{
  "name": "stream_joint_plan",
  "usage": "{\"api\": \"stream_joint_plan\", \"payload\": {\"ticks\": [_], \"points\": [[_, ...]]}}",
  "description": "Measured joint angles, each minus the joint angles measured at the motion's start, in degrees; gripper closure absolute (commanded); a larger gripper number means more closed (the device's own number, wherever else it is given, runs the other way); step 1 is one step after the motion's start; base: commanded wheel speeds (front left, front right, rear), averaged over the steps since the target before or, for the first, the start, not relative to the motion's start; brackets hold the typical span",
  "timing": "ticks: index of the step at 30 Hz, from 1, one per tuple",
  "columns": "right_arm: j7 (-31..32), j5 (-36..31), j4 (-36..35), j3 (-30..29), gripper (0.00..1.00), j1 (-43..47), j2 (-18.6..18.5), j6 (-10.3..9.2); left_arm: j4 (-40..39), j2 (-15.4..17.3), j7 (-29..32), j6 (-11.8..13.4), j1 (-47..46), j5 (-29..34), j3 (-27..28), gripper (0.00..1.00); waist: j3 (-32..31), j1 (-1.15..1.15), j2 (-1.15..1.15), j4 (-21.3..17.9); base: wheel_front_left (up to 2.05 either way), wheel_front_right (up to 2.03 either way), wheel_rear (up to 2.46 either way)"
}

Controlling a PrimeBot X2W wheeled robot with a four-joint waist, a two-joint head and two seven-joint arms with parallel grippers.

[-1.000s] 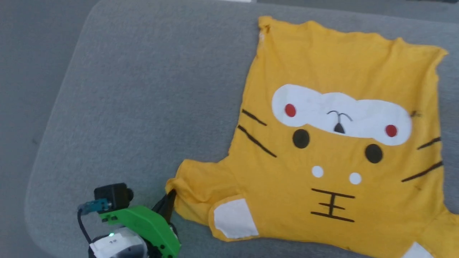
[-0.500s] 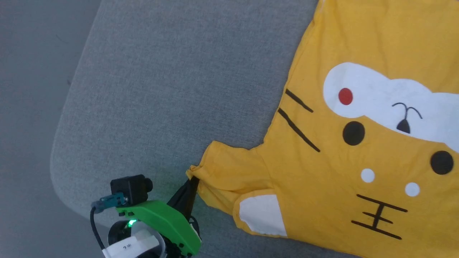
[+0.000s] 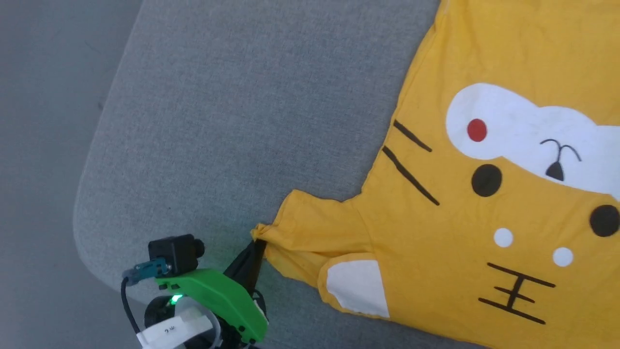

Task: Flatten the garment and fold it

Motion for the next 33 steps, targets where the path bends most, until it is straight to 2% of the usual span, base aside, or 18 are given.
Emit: {"api": "stream_joint_plan", "payload": {"ticks": [3,6,13,18,23,26,30,33], "points": [[-6.43,3.38,-1.72,-0.53,1.0,5.91,0.53,0.0,0.58,0.86,0.0,0.6,0.35,0.03,0.73,1.0,-2.23,0.0,0.0,-0.92,0.0,0.0,0.0],[-10.16,6.62,-4.7,-1.42,1.0,12.91,1.31,0.0,0.47,1.65,-0.02,0.98,0.88,0.21,1.45,1.0,-4.97,0.0,0.0,-2.12,0.0,0.0,0.0],[-11.89,10.84,-13.72,-4.98,1.0,28.34,4.92,0.0,-0.14,3.12,-0.58,1.93,2.31,0.86,2.69,1.0,-11.75,-0.01,0.0,-5.56,0.0,0.0,0.0],[-8.72,10.92,-19.0,-8.15,1.0,36.82,9.69,0.0,0.01,3.52,-0.58,1.97,3.09,0.94,2.79,1.0,-15.51,-0.01,0.0,-8.85,0.0,0.0,0.0],[-1.72,10.24,-21.2,-13.54,1.0,44.29,17.47,0.0,0.14,3.59,-0.44,2.12,3.47,0.94,2.42,1.0,-18.58,-0.01,0.0,-12.29,0.0,0.0,0.0],[3.01,9.56,-21.25,-15.44,1.0,47.81,20.56,0.0,0.16,3.69,0.0,2.26,3.86,0.94,2.29,1.0,-20.1,-0.02,0.0,-13.98,0.0,0.0,0.0],[7.49,10.1,-18.64,-16.41,1.0,49.63,21.76,0.0,0.13,4.01,0.41,2.36,4.11,0.96,2.07,1.0,-21.58,-0.02,0.0,-15.86,0.0,0.0,0.0],[8.21,11.06,-16.67,-16.26,1.0,50.02,21.85,0.0,0.15,4.31,0.62,2.46,4.11,0.96,2.0,1.0,-22.4,-0.01,0.0,-16.82,0.0,0.0,0.0]]}}
